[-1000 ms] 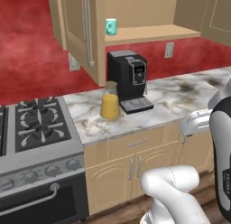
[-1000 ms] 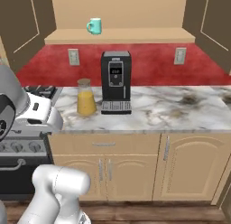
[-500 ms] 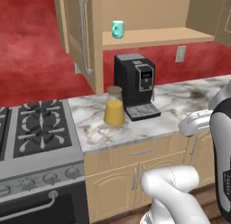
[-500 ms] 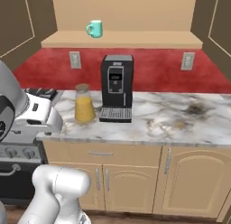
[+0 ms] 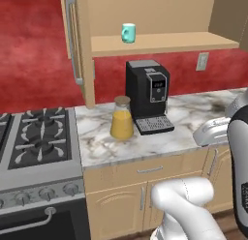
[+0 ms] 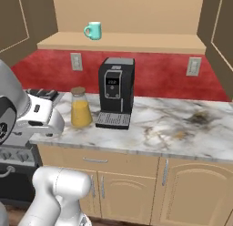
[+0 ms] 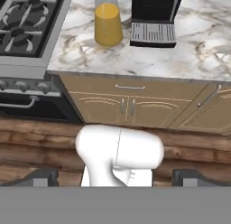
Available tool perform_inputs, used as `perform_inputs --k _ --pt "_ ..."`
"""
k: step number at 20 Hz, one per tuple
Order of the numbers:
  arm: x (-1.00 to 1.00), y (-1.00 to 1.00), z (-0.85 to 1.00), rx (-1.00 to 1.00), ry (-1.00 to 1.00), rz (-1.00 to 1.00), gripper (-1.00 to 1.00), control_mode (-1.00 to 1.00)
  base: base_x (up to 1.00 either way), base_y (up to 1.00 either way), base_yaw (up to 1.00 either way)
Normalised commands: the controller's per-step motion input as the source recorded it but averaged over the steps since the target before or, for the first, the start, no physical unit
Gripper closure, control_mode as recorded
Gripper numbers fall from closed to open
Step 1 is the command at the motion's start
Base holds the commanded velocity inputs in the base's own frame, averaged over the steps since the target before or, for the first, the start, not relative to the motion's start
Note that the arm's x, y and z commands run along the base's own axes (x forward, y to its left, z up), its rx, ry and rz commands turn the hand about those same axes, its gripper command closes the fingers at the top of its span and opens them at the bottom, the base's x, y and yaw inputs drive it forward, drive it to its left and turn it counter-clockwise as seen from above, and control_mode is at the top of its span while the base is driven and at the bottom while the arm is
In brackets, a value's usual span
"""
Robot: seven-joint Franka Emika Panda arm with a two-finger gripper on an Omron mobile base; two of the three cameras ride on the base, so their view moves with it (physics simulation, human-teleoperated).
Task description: There is a tray on the dining counter. Grab the cup, mug, and pitcher and place them on the tray. The pitcher may be placed next to the tray if it cannot fit the tray.
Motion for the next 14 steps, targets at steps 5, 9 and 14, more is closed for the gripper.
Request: perform_inputs --k 5,9,14 --pt "0.0 0.0 0.0 0.0 0.0 0.0 -1.0 1.0 0.54 0.0 0.0" --pt "0.0 0.0 0.0 0.0 0.0 0.0 -1.0 1.0 0.5 0.0 0.0" --pt "0.0 0.0 0.0 0.0 0.0 0.0 -1.0 1.0 0.22 0.0 0.0"
